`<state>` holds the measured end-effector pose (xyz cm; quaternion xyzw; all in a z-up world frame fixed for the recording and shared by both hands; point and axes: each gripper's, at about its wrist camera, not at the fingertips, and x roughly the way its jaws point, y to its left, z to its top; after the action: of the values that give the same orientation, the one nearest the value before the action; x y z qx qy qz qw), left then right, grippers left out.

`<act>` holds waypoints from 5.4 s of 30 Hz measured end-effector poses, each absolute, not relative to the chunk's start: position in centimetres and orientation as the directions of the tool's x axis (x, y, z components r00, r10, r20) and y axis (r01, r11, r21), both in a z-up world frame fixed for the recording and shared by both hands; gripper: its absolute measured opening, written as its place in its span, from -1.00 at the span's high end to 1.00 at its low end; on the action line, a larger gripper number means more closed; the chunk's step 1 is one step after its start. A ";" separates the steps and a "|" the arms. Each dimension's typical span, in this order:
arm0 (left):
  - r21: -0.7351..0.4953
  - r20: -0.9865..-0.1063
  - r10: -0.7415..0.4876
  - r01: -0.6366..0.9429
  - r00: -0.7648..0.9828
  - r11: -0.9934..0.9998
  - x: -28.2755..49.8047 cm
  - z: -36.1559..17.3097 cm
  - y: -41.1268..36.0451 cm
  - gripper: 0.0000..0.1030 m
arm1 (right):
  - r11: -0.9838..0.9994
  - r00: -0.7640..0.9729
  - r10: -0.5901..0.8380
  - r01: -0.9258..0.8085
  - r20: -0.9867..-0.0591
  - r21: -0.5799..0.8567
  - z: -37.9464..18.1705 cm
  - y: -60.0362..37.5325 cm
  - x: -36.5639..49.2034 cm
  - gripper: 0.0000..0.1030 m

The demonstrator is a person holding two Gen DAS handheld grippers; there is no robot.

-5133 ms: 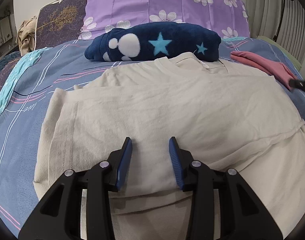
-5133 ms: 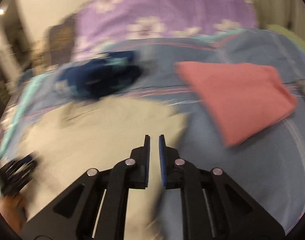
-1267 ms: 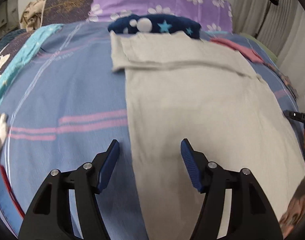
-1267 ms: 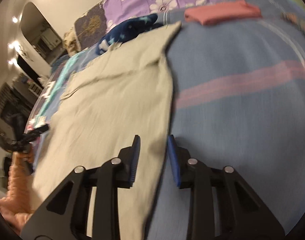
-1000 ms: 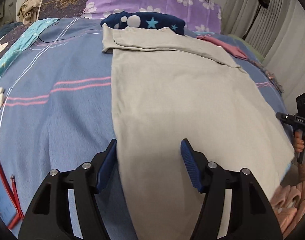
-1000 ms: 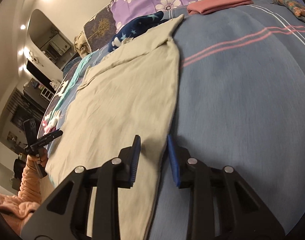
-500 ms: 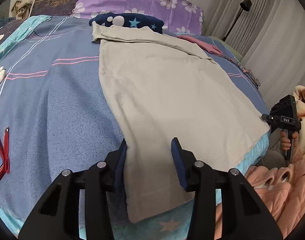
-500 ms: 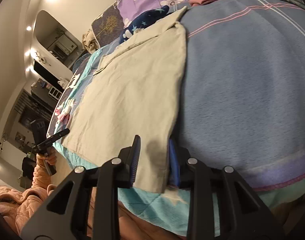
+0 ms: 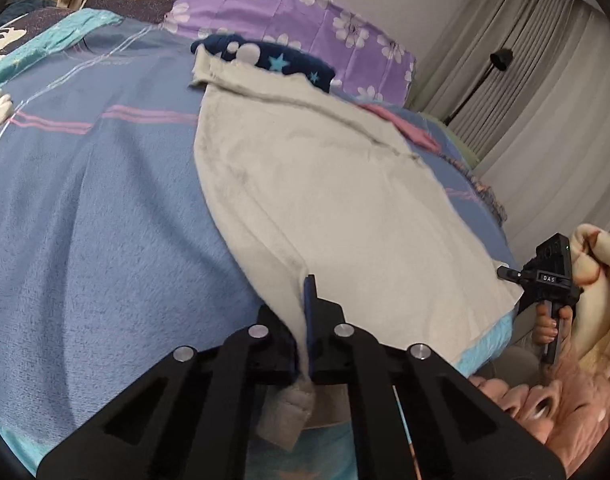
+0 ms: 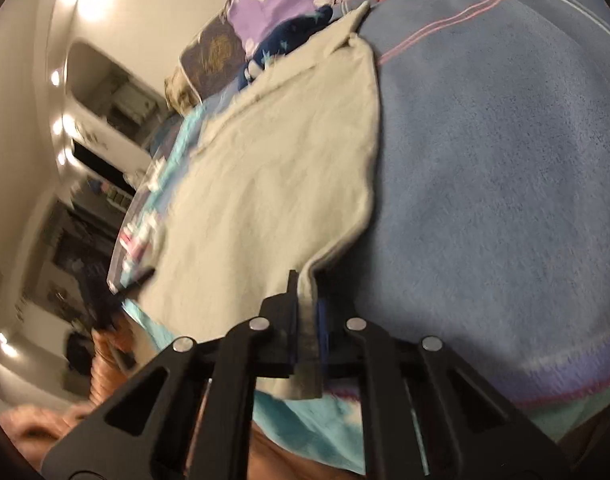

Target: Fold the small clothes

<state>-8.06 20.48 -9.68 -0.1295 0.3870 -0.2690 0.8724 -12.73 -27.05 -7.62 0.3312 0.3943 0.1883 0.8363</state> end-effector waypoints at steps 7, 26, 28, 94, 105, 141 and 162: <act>-0.490 -0.341 -0.663 0.476 0.667 0.731 -10.2 -1.3 20.7 0.95 | 0.645 0.778 0.580 -0.258 -0.242 0.719 1.4 -29.2 -15.8 0.86; -0.497 -0.238 -0.660 0.494 0.713 0.713 -13.4 2.0 19.1 0.94 | 0.724 0.830 0.497 -0.235 -0.254 0.648 3.6 -30.9 -15.6 0.85; -0.505 -0.250 -0.653 0.479 0.715 0.718 -11.4 2.4 18.9 0.94 | 0.726 0.832 0.488 -0.219 -0.264 0.652 3.5 -31.1 -13.7 0.85; -0.396 -0.697 -0.334 0.047 0.634 0.917 26.2 -6.7 17.4 -0.14 | 0.843 0.698 0.347 0.061 -0.626 0.534 -4.7 -35.4 21.4 -0.01; -0.098 -0.755 -0.104 0.046 0.647 0.994 26.8 -6.6 14.7 0.96 | 0.900 0.670 0.280 0.065 -0.687 0.431 -5.8 -33.0 23.7 0.95; 0.082 -0.875 -0.230 0.600 0.425 0.796 8.1 -9.3 -24.7 0.61 | 0.794 0.616 0.519 -0.090 -0.593 0.601 -9.0 -39.4 15.7 0.91; -0.152 -0.825 -0.400 0.525 0.400 0.838 8.9 -9.2 -17.5 0.60 | 0.753 0.604 0.527 -0.008 -0.597 0.658 -7.8 -39.6 16.7 0.73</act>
<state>8.86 -17.45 -9.16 0.0662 0.4725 -0.2772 0.8340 16.72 -39.58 -7.81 0.3130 0.4152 0.1594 0.8392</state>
